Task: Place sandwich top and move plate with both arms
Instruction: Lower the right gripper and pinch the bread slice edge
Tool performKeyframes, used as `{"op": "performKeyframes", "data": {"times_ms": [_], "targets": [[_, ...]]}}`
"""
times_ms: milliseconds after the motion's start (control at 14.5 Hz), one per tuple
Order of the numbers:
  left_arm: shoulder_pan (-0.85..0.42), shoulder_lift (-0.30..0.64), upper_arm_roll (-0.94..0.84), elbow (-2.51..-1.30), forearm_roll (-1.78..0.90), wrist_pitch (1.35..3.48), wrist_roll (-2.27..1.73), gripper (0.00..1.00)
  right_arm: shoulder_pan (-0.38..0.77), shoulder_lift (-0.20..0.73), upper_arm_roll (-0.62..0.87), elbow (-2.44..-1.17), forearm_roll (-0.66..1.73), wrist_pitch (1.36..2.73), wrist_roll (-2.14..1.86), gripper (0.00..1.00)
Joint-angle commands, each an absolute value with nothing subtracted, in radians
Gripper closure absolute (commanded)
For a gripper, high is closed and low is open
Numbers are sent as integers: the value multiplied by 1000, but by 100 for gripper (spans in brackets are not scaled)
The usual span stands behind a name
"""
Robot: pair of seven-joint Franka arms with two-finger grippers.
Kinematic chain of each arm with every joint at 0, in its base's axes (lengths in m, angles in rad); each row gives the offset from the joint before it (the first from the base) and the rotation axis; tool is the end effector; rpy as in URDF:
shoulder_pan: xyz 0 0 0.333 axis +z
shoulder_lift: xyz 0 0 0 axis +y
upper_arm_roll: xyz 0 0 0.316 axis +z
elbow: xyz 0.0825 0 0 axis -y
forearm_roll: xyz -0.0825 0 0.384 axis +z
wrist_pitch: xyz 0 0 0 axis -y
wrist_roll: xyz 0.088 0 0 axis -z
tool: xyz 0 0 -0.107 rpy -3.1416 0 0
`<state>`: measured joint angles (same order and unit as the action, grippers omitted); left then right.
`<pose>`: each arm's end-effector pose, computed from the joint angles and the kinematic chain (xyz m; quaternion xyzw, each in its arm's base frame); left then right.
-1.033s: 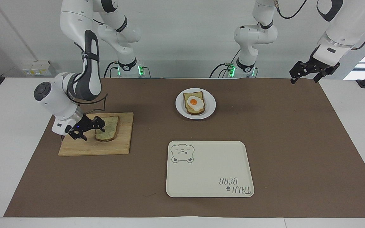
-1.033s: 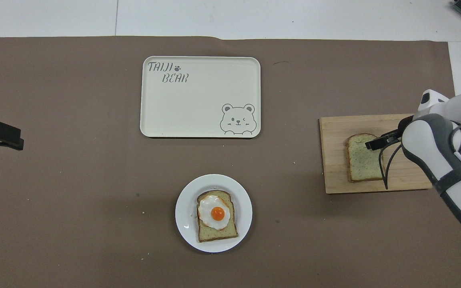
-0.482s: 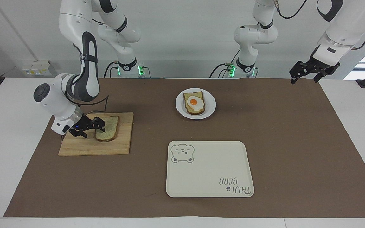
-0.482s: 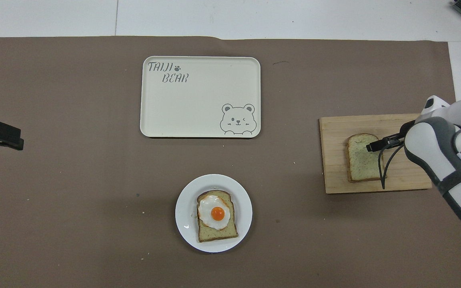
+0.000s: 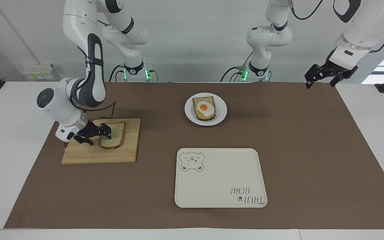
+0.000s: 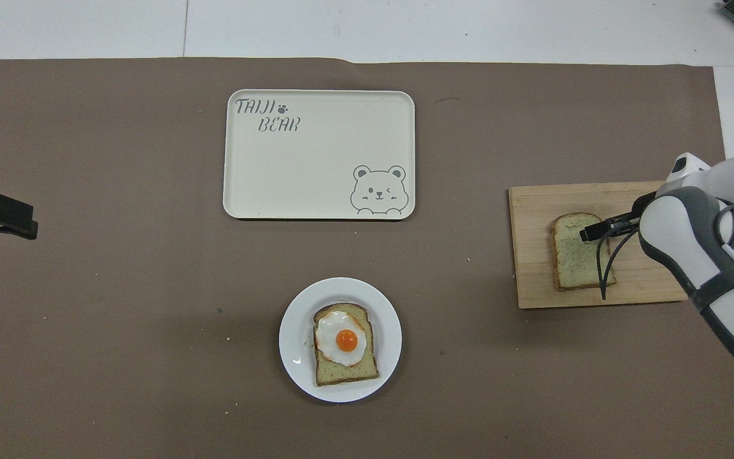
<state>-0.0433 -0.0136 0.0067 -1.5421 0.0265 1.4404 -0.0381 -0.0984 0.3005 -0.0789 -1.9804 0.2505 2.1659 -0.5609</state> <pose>0.5364 -0.0165 0.6345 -0.9989 -0.0019 0.0435 0.0148 0.5859 -0.0936 0.3075 -0.9878 -0.1157 0.0205 0.1019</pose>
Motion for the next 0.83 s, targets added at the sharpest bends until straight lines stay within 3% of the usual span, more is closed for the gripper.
{"op": "performKeyframes", "data": {"times_ms": [0,207,413,758], "targets": [[-34,-35,5,-1563,20,1440,-31,0,-85,285,-74,-2000,268,2175,-540,35],[-34,-35,5,-1563,20,1440,-31,0,-80,285,-74,-2000,268,2175,-506,63],[-34,-35,5,-1563,20,1440,-31,0,-80,285,-74,-2000,267,2181,-500,100],[-34,-35,5,-1563,20,1440,-31,0,-78,285,-74,-2000,265,2184,-477,100]]}}
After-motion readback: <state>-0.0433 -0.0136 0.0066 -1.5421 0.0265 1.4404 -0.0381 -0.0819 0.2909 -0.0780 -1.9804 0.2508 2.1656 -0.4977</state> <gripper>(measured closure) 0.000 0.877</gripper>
